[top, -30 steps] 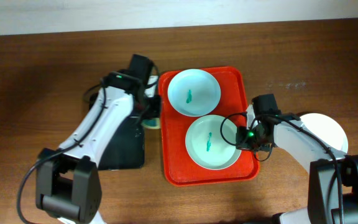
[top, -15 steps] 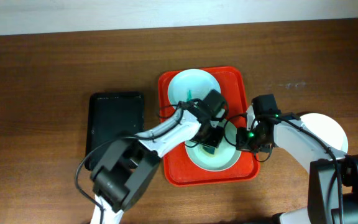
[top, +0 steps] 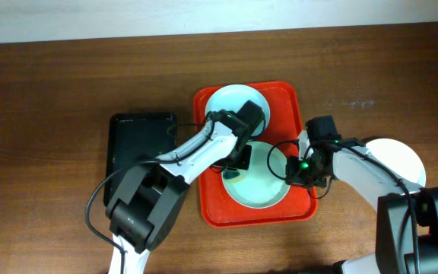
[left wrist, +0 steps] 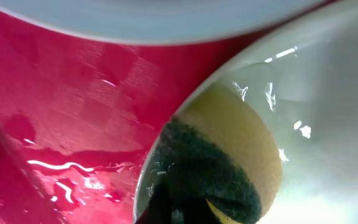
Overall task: Clean dirty plates on tray and stack at the side
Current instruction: 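Scrub the front pale green plate with the sponge while right gripper holds rim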
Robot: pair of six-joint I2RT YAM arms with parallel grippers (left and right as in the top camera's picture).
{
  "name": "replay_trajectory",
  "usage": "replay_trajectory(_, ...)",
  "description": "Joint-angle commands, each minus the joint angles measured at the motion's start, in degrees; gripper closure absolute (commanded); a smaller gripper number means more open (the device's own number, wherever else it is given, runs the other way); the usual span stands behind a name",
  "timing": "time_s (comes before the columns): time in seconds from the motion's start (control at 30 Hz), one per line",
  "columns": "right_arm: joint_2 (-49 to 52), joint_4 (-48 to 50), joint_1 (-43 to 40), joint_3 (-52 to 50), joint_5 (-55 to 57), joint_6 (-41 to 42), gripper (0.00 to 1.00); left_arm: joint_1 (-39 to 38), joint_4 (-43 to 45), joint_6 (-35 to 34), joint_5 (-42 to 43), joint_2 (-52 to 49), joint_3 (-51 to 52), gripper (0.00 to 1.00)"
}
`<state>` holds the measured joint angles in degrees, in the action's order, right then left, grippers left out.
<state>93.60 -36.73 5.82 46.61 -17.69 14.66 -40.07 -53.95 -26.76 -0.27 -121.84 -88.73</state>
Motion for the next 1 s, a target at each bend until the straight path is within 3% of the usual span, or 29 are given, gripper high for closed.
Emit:
replay_trajectory(0.0,1.49,-1.03,-0.22,-1.07,4.87,-0.44,0.96,2.56,1.57,-0.96,-2.27,-3.85,1.38,1.00)
replay_trajectory(0.17,1.49,-1.03,-0.22,-1.07,4.85,-0.44,0.96,-0.87,9.64,-0.59,14.73,-3.85,1.46,1.00)
replay_trajectory(0.27,1.49,-1.42,-0.22,-1.07,4.85,-0.44,0.96,-4.24,13.92,-0.66,19.56,-3.85,1.46,1.00)
replay_trajectory(0.53,1.49,-1.66,-0.22,-1.07,4.83,-0.44,0.96,-7.89,13.86,-0.63,20.39,-3.85,1.46,1.00)
replay_trajectory(0.7,1.49,-1.64,-0.22,-1.07,4.83,-0.44,0.96,-6.14,4.68,-0.66,10.51,-3.82,1.46,1.00)
replay_trajectory(0.97,1.49,-1.66,-0.22,-1.07,4.83,-0.44,0.96,-4.13,-4.87,-0.96,-18.08,-3.82,-0.87,1.00)
